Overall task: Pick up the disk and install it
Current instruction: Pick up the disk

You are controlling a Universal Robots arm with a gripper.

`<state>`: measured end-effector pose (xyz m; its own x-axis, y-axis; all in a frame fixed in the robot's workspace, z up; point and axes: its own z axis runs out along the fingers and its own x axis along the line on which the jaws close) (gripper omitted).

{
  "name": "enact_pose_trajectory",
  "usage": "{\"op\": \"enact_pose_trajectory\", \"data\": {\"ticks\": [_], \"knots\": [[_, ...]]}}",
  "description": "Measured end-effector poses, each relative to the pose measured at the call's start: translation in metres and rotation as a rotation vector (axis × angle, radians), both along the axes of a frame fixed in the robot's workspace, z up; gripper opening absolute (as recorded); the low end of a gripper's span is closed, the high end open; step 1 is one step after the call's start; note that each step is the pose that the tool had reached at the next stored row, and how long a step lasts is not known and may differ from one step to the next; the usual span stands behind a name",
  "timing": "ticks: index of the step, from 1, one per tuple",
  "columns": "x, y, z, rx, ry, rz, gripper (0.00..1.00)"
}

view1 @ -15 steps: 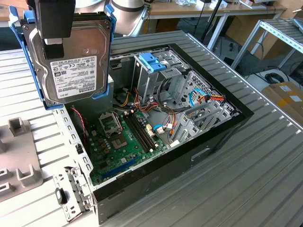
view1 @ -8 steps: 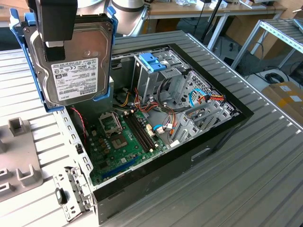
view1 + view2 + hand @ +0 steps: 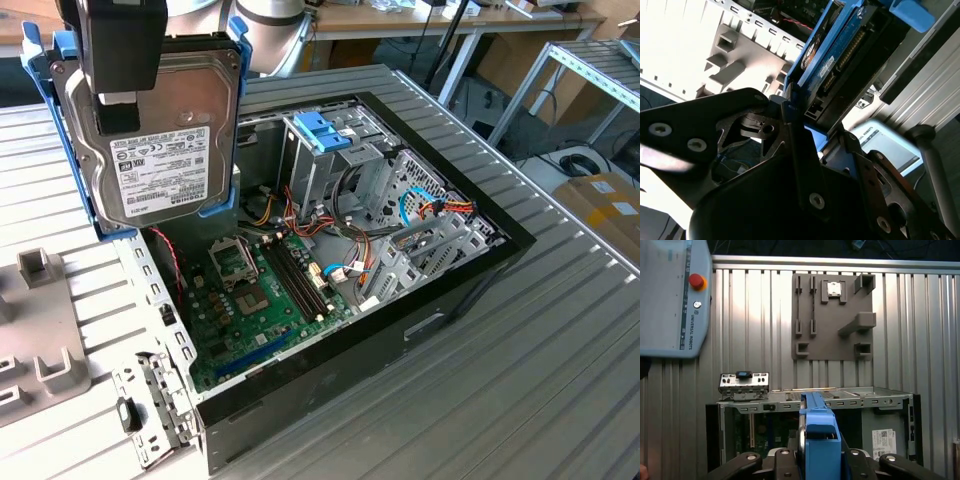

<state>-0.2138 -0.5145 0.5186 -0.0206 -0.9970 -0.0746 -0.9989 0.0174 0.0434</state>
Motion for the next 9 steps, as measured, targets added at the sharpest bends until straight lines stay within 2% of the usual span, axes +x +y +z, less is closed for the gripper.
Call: {"op": "enact_pose_trajectory", "data": {"ticks": [9], "knots": [[0.0000, -0.0056, 0.0000, 0.0000, 0.0000, 0.000, 0.37]]}}
